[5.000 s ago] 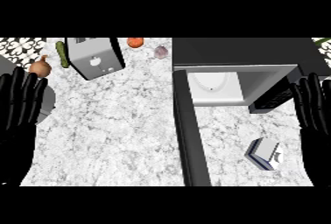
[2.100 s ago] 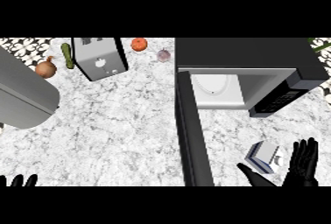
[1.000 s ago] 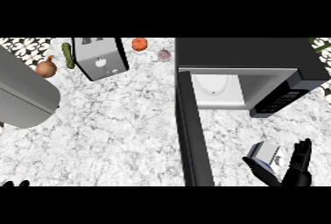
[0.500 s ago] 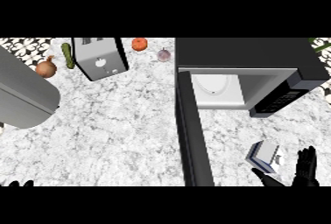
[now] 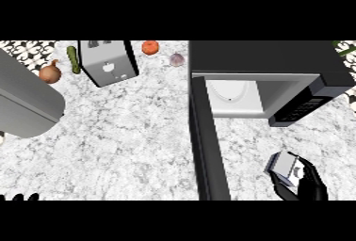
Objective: Pick up the milk, place it into the microwave and close the microwave
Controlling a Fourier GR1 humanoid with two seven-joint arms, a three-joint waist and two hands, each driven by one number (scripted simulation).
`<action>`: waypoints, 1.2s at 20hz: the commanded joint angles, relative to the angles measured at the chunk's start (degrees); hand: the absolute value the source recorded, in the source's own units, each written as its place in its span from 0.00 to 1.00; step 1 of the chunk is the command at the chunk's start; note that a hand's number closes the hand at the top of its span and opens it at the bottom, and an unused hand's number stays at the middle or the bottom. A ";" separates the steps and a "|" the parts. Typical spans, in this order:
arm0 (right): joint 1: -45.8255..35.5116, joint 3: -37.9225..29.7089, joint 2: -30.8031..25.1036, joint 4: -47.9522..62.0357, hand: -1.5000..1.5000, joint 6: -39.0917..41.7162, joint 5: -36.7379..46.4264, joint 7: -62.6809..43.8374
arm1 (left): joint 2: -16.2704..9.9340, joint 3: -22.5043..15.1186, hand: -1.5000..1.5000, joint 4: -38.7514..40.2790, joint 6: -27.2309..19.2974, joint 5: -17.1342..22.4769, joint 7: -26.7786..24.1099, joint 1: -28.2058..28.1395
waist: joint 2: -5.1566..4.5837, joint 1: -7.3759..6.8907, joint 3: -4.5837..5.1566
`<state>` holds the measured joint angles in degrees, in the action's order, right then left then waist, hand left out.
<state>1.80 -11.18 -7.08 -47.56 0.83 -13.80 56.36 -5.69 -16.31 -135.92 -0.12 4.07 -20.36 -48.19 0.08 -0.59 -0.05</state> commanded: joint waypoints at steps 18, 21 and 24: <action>-8.20 4.36 -13.19 -3.83 1.00 19.11 1.47 -1.59 | -0.77 2.35 0.00 2.19 1.78 3.69 -0.14 1.67 | 0.08 0.29 0.08; -8.05 6.75 -10.50 -10.80 1.00 18.70 -0.48 -7.86 | -0.17 1.75 0.00 1.49 1.61 3.78 -0.80 0.87 | 0.17 0.41 0.11; -7.14 7.10 -10.27 -15.34 1.00 18.82 -2.22 -11.23 | -1.50 4.38 0.00 -0.69 2.17 5.92 1.09 0.89 | 0.10 0.39 0.09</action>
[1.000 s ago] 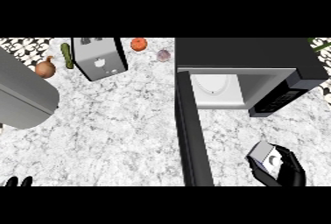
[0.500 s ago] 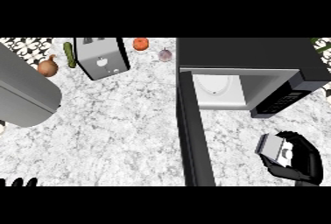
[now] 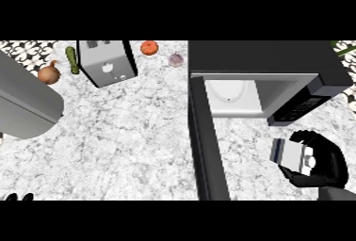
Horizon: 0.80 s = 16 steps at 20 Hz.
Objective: Pick up the milk, place it into the microwave and close the microwave
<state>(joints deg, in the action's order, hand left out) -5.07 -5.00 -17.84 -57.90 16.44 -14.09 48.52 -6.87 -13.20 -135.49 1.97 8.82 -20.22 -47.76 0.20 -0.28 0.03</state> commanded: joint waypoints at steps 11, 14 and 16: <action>-6.32 4.49 4.00 -15.71 1.00 -12.83 7.56 -16.15 | -1.46 4.64 0.00 -3.35 1.51 4.69 3.07 -1.76 | -0.18 -0.43 -0.03; -11.07 5.83 6.65 -13.74 1.00 -16.72 9.66 -21.23 | 0.27 4.16 0.00 0.38 1.31 3.26 1.08 0.95 | -0.20 -0.58 -0.03; -14.81 4.23 5.45 -9.47 1.00 -14.91 9.08 -21.84 | -0.58 5.41 0.00 0.57 3.05 4.04 0.16 -1.12 | -0.20 -0.74 -0.04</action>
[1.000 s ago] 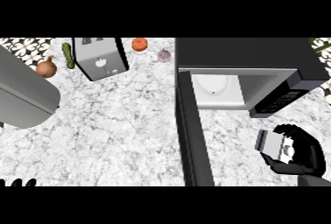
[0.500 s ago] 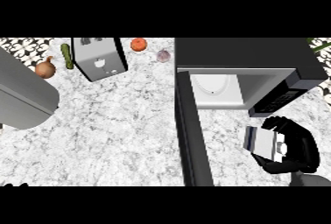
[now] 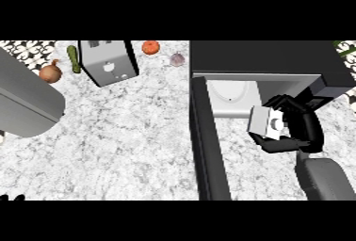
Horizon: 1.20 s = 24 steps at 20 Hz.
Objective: Pick up the milk, place it into the microwave and close the microwave
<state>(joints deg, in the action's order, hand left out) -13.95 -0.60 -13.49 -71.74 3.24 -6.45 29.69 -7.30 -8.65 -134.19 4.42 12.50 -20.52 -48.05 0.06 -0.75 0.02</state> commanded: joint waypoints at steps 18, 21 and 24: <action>-25.20 -2.47 1.31 25.79 1.00 -10.04 7.25 0.75 | -1.69 2.56 0.00 3.91 5.28 2.39 -1.42 3.01 | -1.00 -4.03 0.03; -25.56 -1.15 1.72 25.61 1.00 -12.67 9.03 1.82 | -1.38 1.89 0.00 3.66 3.64 1.18 0.80 6.13 | -1.59 -4.20 -0.01; -23.25 -1.40 0.70 26.70 1.00 -16.02 10.65 5.23 | -1.98 1.19 0.00 3.28 4.94 2.21 1.25 5.17 | -1.77 -5.46 -0.04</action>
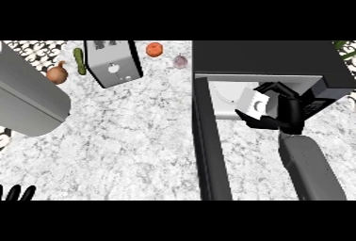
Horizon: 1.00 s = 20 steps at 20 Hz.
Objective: Pick up the milk, place it into the microwave and close the microwave
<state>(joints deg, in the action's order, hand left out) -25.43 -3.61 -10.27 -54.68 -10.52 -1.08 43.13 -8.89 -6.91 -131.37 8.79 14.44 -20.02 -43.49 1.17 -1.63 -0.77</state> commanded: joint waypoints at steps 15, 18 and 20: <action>-6.29 -3.58 -3.36 7.05 0.00 -21.49 7.49 -0.39 | -1.52 -0.59 0.00 1.29 0.24 -2.96 1.69 4.87 | -4.37 -8.87 1.02; -5.13 -3.44 -2.31 7.18 0.00 -24.08 9.49 1.41 | -2.13 0.11 0.00 2.44 0.00 -4.17 2.09 5.94 | -4.94 -9.70 0.96; -5.22 -3.72 -1.87 7.35 0.00 -25.41 10.56 1.35 | -2.18 -0.32 0.00 2.43 0.20 -4.65 1.85 6.57 | -4.74 -10.15 0.95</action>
<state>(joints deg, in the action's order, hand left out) -20.71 -6.59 -11.50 -56.84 -29.88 6.14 55.51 -10.67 -7.20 -129.71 8.84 10.89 -17.98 -38.09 -0.66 -8.01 -0.44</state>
